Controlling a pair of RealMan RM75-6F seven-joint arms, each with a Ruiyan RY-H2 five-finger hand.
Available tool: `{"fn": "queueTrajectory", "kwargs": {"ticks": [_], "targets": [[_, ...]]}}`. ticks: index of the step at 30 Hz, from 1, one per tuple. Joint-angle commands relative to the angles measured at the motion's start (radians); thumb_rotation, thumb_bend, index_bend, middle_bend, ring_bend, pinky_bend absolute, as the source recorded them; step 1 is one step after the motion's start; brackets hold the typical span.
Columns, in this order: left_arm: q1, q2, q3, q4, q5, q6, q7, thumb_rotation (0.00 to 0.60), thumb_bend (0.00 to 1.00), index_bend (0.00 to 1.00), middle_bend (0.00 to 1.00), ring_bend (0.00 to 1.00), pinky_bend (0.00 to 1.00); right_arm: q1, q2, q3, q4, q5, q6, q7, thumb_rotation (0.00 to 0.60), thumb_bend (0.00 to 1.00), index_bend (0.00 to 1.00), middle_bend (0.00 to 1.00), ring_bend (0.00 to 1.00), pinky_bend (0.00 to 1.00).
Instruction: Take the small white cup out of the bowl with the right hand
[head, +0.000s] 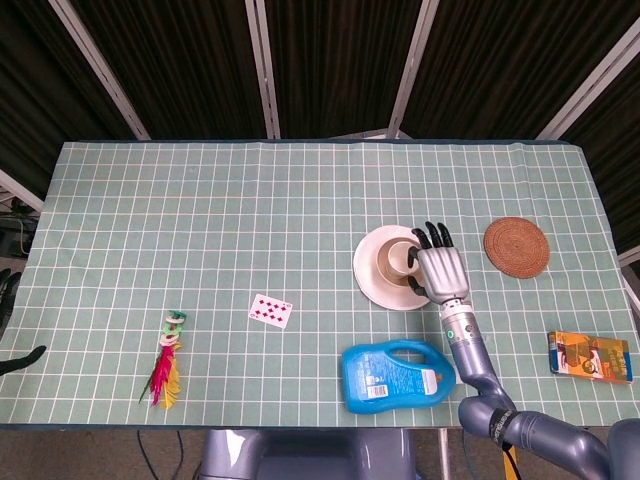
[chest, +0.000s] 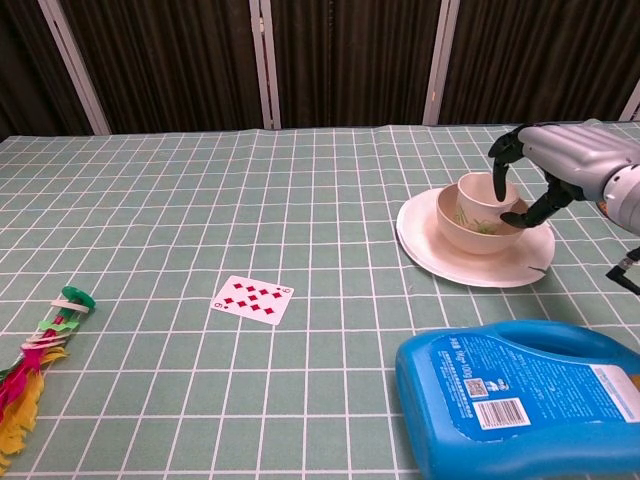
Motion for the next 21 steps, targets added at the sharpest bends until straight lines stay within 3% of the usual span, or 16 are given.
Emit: {"fn": "queueTrajectory", "kwargs": {"ticks": [1, 9, 16, 21], "targets": [[0.0, 0.001, 0.0, 0.0, 0.001, 0.0, -0.002, 0.6, 0.0, 0.0, 0.0, 0.0, 0.0, 0.006, -0.009, -0.003, 0.011, 0.002, -0.001, 0.006, 0.6, 0.27, 0.54, 0.15, 0.0, 0.0], [0.001, 0.004, 0.0, 0.001, 0.003, 0.002, -0.012, 0.6, 0.0, 0.0, 0.0, 0.0, 0.0, 0.02, -0.034, -0.016, 0.041, 0.008, -0.008, 0.012, 0.6, 0.5, 0.6, 0.17, 0.0, 0.0], [-0.001, 0.003, 0.001, 0.0, 0.004, -0.001, -0.006, 0.6, 0.0, 0.0, 0.0, 0.0, 0.0, 0.018, -0.026, -0.022, 0.019, -0.01, 0.018, 0.022, 0.6, 0.51, 0.62, 0.17, 0.0, 0.0], [-0.002, 0.002, 0.001, -0.001, 0.003, -0.002, -0.003, 0.6, 0.0, 0.0, 0.0, 0.0, 0.0, -0.004, 0.043, -0.014, -0.064, -0.058, 0.09, 0.03, 0.6, 0.51, 0.63, 0.17, 0.0, 0.0]]}}
